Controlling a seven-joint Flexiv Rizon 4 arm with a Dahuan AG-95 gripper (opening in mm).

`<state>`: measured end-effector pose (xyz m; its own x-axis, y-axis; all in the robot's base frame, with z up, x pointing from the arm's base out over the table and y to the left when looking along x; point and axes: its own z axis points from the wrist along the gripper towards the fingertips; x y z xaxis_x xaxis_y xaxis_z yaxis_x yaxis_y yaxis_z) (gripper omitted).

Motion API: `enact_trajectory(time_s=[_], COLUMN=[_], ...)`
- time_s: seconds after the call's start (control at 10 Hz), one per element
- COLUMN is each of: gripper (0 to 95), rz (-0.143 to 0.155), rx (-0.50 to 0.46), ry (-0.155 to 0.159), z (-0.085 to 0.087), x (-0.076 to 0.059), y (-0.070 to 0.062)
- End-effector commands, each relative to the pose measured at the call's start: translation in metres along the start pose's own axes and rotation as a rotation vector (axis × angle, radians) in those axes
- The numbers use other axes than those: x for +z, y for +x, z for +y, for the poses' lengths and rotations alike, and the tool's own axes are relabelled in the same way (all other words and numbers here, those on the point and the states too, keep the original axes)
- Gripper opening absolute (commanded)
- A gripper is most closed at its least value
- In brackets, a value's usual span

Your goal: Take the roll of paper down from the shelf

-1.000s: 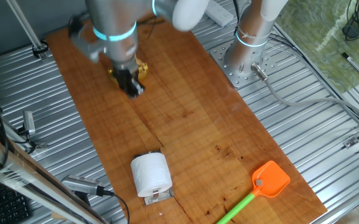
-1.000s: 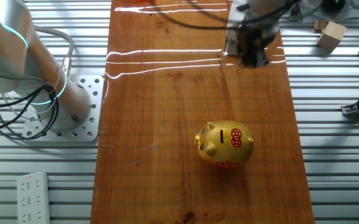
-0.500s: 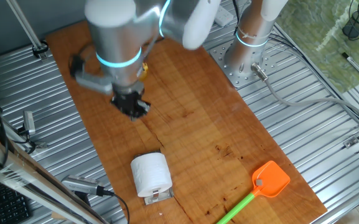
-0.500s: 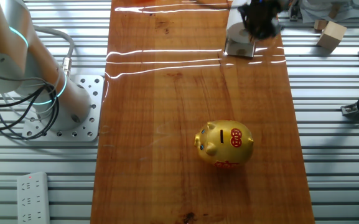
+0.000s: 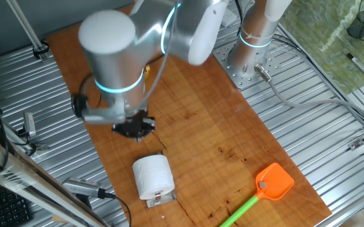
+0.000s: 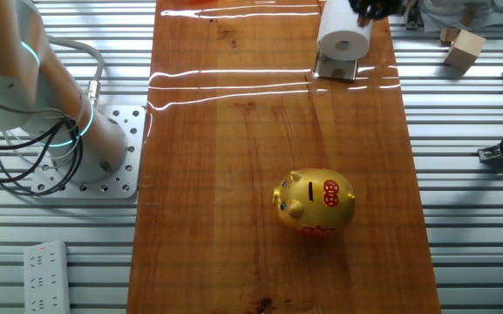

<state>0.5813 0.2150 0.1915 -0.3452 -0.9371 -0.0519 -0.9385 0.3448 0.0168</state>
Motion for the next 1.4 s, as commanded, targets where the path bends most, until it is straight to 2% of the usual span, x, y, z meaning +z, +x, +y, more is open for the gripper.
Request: enact_trajectory(time_s=[0.1, 0.3, 1.0, 1.2, 1.3, 1.4], gripper=[0.0, 0.0, 0.0, 0.0, 38.0, 57.0], rz=[-0.002, 0.004, 0.023, 0.023, 0.025, 0.028], rx=[-0.195, -0.215, -0.185, -0.186, -0.196, -0.209], ry=[-0.016, -0.022, -0.014, -0.001, 0.001, 0.001], z=[0.0066, 0.0081, 0.009, 0.009, 0.0089, 0.0088], x=[-0.0097, -0.0171, -0.0193, -0.0194, -0.0194, -0.0193], y=[-0.0391, -0.0474, -0.0487, -0.0487, -0.0487, -0.0487])
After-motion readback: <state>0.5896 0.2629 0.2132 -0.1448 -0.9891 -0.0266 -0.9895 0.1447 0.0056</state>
